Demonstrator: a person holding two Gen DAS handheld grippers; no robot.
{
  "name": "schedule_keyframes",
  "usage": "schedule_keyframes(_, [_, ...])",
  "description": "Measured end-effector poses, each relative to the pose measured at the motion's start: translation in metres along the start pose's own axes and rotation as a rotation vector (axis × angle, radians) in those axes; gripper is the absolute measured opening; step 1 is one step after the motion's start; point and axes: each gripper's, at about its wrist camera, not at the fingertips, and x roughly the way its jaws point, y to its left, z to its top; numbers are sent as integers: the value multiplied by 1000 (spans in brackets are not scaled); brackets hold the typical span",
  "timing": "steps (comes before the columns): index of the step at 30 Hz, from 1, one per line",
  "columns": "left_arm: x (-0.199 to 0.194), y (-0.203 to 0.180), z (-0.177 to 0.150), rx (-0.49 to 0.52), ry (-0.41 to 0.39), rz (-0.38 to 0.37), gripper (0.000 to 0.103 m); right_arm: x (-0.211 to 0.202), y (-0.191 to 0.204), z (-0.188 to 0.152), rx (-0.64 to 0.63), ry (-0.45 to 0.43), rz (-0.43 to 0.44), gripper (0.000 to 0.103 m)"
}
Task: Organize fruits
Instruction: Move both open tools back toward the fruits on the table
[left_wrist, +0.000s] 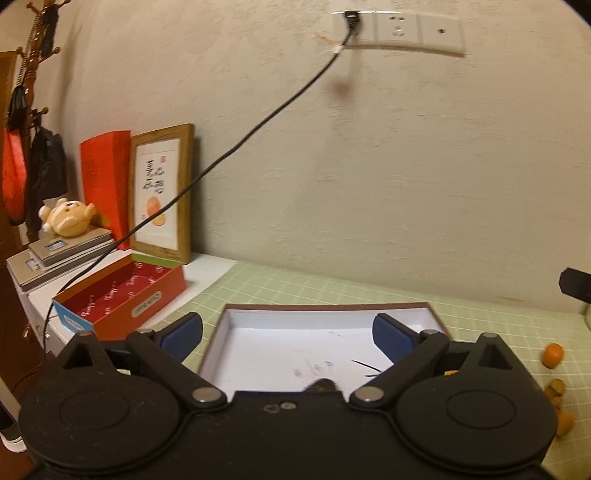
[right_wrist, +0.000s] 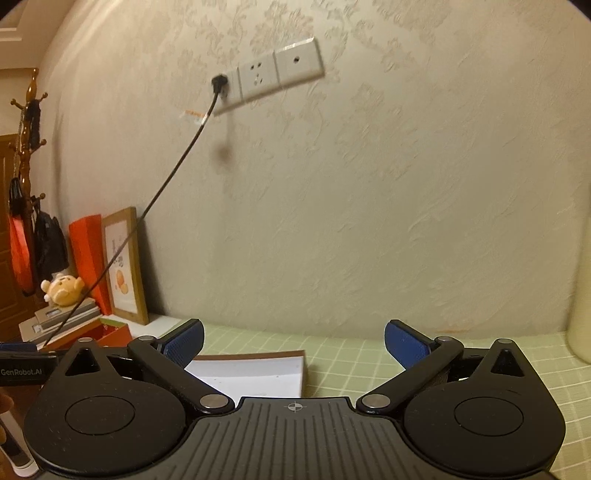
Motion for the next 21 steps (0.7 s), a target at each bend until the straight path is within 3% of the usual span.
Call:
schedule_keyframes(7, [-19, -36, -8, 49, -1, -77, 92, -41, -17, -4, -25, -29, -11, 103])
schedule_keyframes(21, [-37, -101, -26, 125, 21, -220, 92, -99, -64, -17, 13, -33, -116, 103])
